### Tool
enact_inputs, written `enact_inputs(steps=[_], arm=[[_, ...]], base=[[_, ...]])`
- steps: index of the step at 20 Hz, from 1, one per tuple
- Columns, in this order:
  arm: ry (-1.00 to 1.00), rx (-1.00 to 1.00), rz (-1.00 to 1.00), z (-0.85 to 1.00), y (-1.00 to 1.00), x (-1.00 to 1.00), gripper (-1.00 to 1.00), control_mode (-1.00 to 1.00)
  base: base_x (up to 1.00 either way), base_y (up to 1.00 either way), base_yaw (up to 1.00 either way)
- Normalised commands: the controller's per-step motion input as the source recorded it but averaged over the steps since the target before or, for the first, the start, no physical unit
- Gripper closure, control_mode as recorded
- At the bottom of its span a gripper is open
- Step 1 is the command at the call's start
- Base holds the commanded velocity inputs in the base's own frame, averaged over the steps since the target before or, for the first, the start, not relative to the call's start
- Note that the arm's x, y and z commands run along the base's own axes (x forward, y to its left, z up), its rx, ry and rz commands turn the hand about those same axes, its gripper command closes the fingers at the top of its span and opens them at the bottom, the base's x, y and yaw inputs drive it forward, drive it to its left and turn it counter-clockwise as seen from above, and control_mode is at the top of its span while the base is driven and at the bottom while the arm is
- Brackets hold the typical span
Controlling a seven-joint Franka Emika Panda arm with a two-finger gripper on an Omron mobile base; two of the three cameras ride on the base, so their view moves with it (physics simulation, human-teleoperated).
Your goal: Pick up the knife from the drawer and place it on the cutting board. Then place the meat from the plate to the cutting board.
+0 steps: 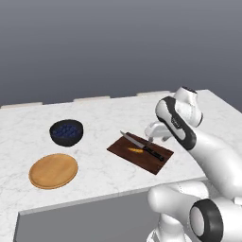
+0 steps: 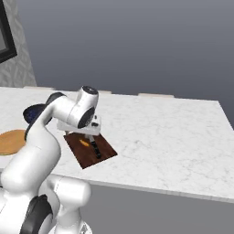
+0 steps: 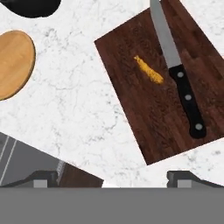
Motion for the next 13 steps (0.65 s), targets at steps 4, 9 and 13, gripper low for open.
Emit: enact_inputs(steps=[4, 9, 13], arm=[[-0.02, 0.00, -0.23, 0.42, 0.04, -0.17, -1.00, -1.00], [-0.13, 0.00, -0.09, 0.26, 0.14, -0.41, -1.00, -1.00], [0.00, -0.07, -0.11, 0.04, -0.11, -0.05, -1.00, -1.00]], base=[[0.00, 0.00, 0.00], [0.00, 0.00, 0.00], [0.00, 0.00, 0.00]])
